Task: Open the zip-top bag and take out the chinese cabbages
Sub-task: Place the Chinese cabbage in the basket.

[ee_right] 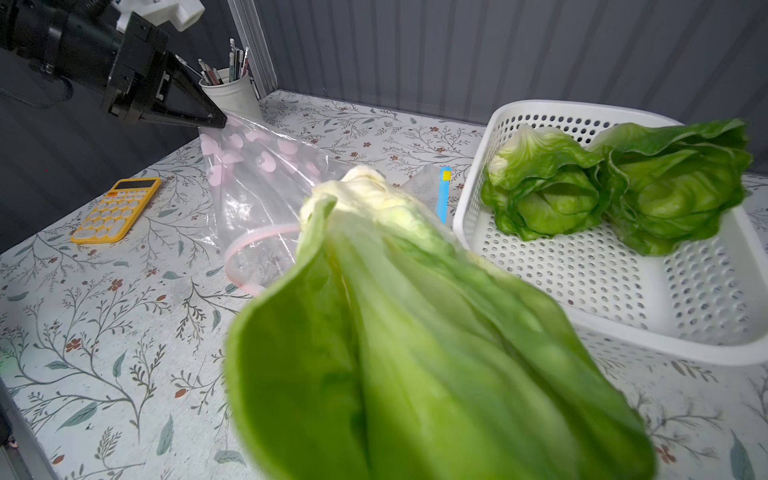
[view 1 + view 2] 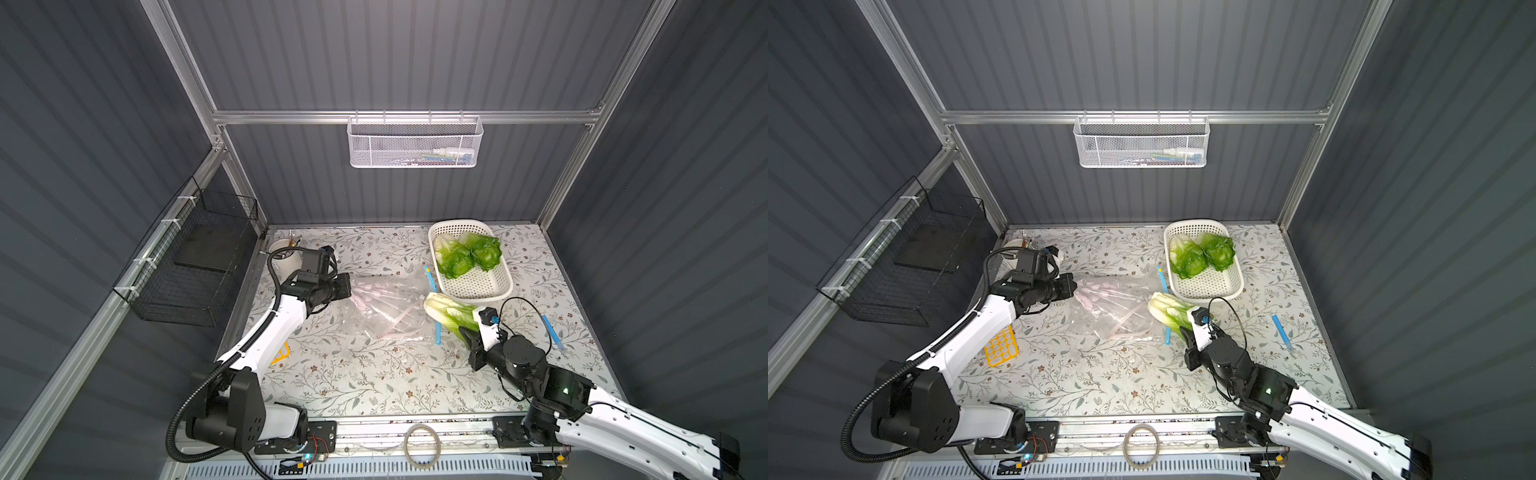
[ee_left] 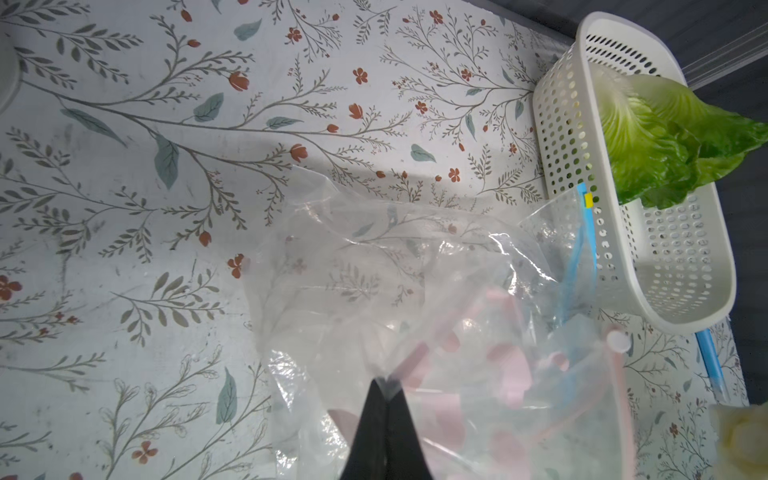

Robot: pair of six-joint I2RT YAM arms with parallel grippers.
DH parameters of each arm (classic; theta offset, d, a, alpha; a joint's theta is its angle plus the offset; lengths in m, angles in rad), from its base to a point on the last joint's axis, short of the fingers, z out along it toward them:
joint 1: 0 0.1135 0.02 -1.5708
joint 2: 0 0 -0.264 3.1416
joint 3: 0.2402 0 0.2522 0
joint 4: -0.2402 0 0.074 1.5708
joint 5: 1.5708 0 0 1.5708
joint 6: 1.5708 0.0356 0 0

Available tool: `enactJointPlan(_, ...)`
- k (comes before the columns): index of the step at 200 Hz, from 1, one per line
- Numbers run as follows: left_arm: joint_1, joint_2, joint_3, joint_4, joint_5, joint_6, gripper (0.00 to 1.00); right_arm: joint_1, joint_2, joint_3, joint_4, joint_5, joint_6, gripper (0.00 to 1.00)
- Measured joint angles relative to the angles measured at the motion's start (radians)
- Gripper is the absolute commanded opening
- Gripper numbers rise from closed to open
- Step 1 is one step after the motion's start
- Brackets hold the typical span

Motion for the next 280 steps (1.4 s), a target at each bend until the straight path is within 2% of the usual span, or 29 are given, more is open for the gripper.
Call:
enactJointPlan(127,0.001,-0.002,-0.031,0.031,-0.064,-0.051,0.00,-0.007,0.001,0.008,0.017,0.003,-0.026,0.00)
enactJointPlan(140,0.001,0.006,-0.031,0.034,-0.064,-0.055,0.21,-0.016,0.012,0.014,0.023,0.003,-0.029,0.00)
enactJointPlan(153,0.001,0.018,-0.031,0.034,-0.063,-0.061,0.36,-0.029,0.024,0.024,0.023,0.002,-0.032,0.00)
enactJointPlan(170,0.001,0.030,-0.031,0.032,-0.061,-0.068,0.75,-0.060,0.040,0.039,0.023,-0.011,-0.036,0.00)
enactJointPlan(180,0.001,0.034,-0.031,0.032,-0.060,-0.066,0.85,-0.085,0.045,0.050,0.024,-0.026,-0.038,0.00)
enactJointPlan(210,0.001,0.035,-0.031,0.031,-0.060,-0.063,1.00,-0.202,0.074,0.098,0.024,-0.116,-0.045,0.00)
enactJointPlan(241,0.001,0.033,-0.031,0.024,-0.061,-0.055,1.00,-0.333,0.142,0.174,0.013,-0.232,-0.051,0.00)
enactJointPlan(280,0.001,0.002,-0.031,0.019,-0.072,-0.027,1.00,-0.469,0.305,0.341,-0.061,-0.360,-0.076,0.00)
